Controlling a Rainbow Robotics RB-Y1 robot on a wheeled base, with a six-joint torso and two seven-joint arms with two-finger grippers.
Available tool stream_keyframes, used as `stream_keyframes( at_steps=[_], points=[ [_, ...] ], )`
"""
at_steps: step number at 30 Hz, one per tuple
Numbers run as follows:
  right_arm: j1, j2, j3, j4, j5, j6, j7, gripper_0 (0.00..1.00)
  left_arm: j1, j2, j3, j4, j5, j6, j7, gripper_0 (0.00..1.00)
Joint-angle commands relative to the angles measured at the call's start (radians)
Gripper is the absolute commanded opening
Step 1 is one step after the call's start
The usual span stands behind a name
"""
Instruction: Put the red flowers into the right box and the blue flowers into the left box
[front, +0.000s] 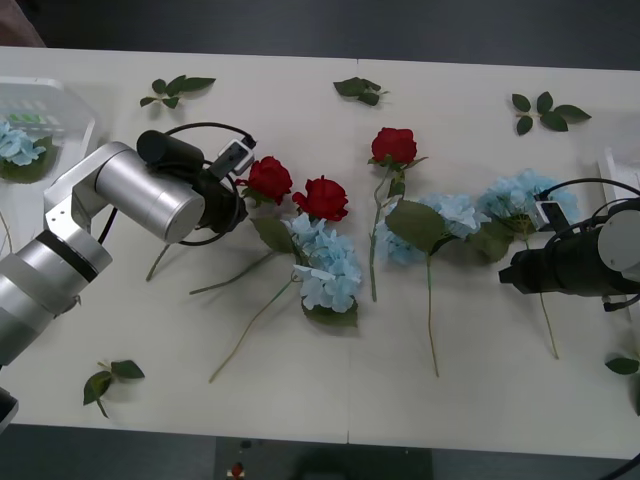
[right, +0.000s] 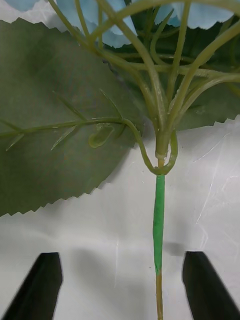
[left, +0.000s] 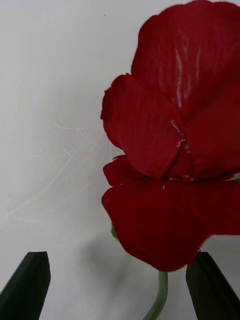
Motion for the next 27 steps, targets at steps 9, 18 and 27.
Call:
stream_keyframes(
  at_steps=[9,18,27],
  points=[
    [-0.015,-0.008,-0.01,-0.012,0.008,-0.015,0.04,0.0,-0.028,0.002,-0.016,0.005,-0.004,-0.014,-0.005,0.0],
    [-0.025,-0.042,-0.041,-0.012,-0.077,0.017,0.046,0.0,-0.046,0.006,-0.013,-0.002,0.031,-0.046,0.011,0.0],
    [-0.031,-0.049,-0.044,-0.02,-0.094,0.017,0.06,1.0,-0.052,0.061,0.097,-0.141,0.249,0.017,0.044,0.0]
  ],
)
